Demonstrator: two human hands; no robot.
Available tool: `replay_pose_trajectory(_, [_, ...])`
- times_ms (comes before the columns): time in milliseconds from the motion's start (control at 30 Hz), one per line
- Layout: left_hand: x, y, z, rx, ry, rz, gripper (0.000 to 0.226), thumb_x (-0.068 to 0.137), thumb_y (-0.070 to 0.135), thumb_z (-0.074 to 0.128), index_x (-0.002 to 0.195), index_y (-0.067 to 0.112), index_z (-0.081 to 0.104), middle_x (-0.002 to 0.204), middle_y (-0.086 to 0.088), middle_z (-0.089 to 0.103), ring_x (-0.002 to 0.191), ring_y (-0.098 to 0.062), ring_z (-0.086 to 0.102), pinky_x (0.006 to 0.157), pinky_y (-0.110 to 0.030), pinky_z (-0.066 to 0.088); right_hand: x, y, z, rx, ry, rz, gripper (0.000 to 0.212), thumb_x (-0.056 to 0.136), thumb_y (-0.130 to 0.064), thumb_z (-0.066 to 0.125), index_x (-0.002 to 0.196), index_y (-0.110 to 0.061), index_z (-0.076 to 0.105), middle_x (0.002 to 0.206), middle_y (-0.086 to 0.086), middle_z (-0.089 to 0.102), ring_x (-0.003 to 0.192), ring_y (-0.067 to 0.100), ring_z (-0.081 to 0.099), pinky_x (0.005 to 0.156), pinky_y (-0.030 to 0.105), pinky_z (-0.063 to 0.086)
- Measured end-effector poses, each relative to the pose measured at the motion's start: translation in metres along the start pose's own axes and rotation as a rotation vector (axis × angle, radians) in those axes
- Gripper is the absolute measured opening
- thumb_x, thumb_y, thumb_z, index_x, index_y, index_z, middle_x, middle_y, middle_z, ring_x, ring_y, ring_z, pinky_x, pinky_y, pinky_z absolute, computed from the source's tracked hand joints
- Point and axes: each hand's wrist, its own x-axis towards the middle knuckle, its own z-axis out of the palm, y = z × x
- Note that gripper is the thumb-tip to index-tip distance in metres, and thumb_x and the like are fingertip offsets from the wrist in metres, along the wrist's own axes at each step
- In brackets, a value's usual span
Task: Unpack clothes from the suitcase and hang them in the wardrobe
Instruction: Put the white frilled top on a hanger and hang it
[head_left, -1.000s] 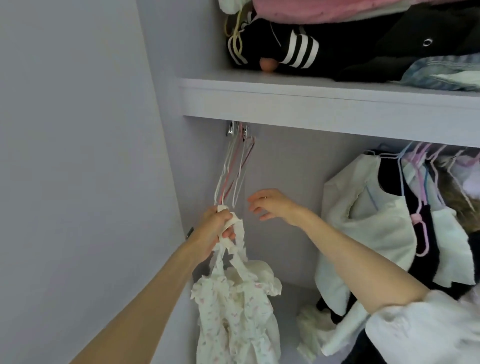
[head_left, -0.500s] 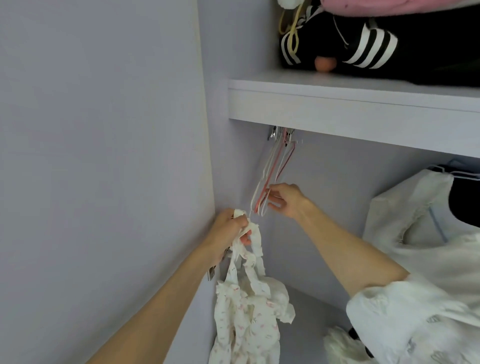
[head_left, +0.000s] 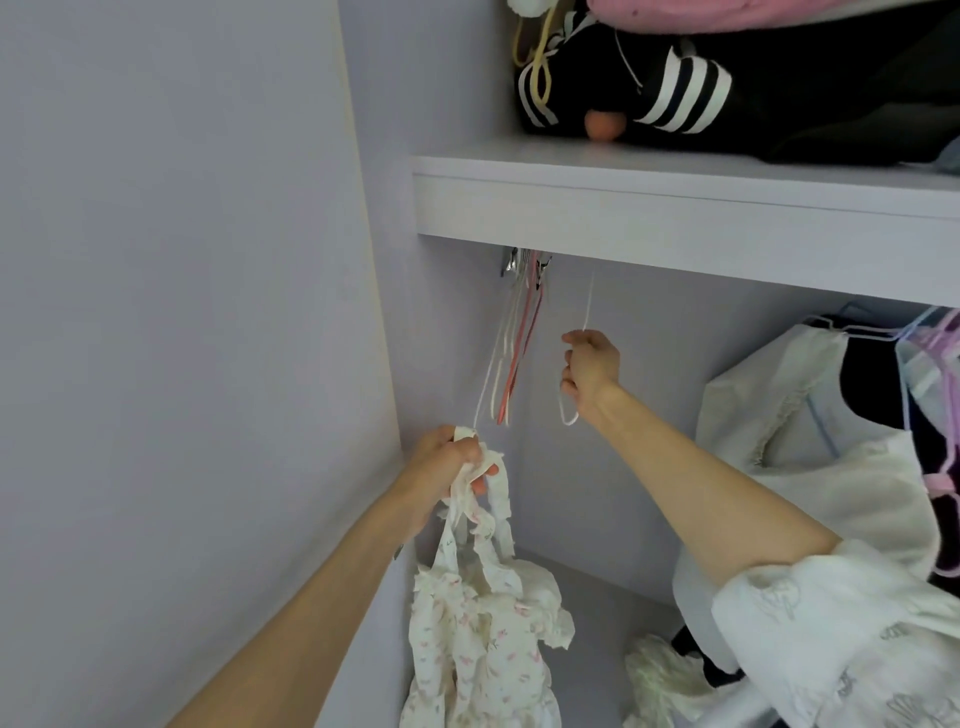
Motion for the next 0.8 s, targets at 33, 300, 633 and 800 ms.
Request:
replay_pose_trajectory(33, [-0.001, 0.0, 0.003, 0.005, -0.007, 0.0, 0.016, 0.085, 0.002, 0.046, 0.1, 0.006, 0.052, 0.074, -0.009, 0.067, 0.059, -0.021, 0.058, 0.07, -0.036, 0.046, 0.001, 0.001, -0.006, -0.042, 0.018, -0.027, 0.034, 0.092, -0.001, 0.027, 0.08, -0.016, 0.054, 0.064, 0.001, 0.04, 0.049, 0.014, 0.028, 0.032, 0.015, 0.024])
replay_pose_trajectory(300, [-0.004, -0.009, 0.021, 0.066, -0.018, -0.014, 0.011, 0.087, 0.008, 0.049, 0.096, 0.009, 0.056, 0.077, -0.01, 0.069, 0.071, -0.026, 0.061, 0.08, -0.045, 0.05, -0.005, 0.025, -0.055, -0.463, 0.143, -0.126, 0.039, 0.094, -0.032, 0.049, 0.06, -0.014, 0.043, 0.073, 0.01, 0.05, 0.073, 0.025, 0.049, 0.067, 0.029, 0.037])
replay_pose_trajectory(633, [-0.004, -0.022, 0.048, 0.141, 0.035, -0.024, 0.019, 0.09, 0.015, 0.049, 0.104, 0.004, 0.055, 0.073, -0.011, 0.064, 0.06, -0.018, 0.057, 0.075, -0.038, 0.046, -0.077, 0.099, -0.147, -0.324, 0.113, -0.175, 0.052, 0.087, -0.041, 0.06, 0.053, -0.006, 0.042, 0.051, 0.007, 0.043, 0.045, 0.011, 0.046, 0.061, 0.028, 0.041])
replay_pose_trajectory(800, [-0.009, -0.028, 0.067, 0.268, -0.035, -0.006, 0.009, 0.097, 0.021, 0.044, 0.09, 0.014, 0.046, 0.092, -0.014, 0.061, 0.05, -0.01, 0.054, 0.057, -0.024, 0.042, -0.088, 0.107, -0.184, -0.088, 0.148, -0.119, 0.03, 0.089, -0.039, 0.06, 0.073, -0.014, 0.054, 0.054, -0.002, 0.042, 0.051, 0.012, 0.042, 0.055, 0.022, 0.04])
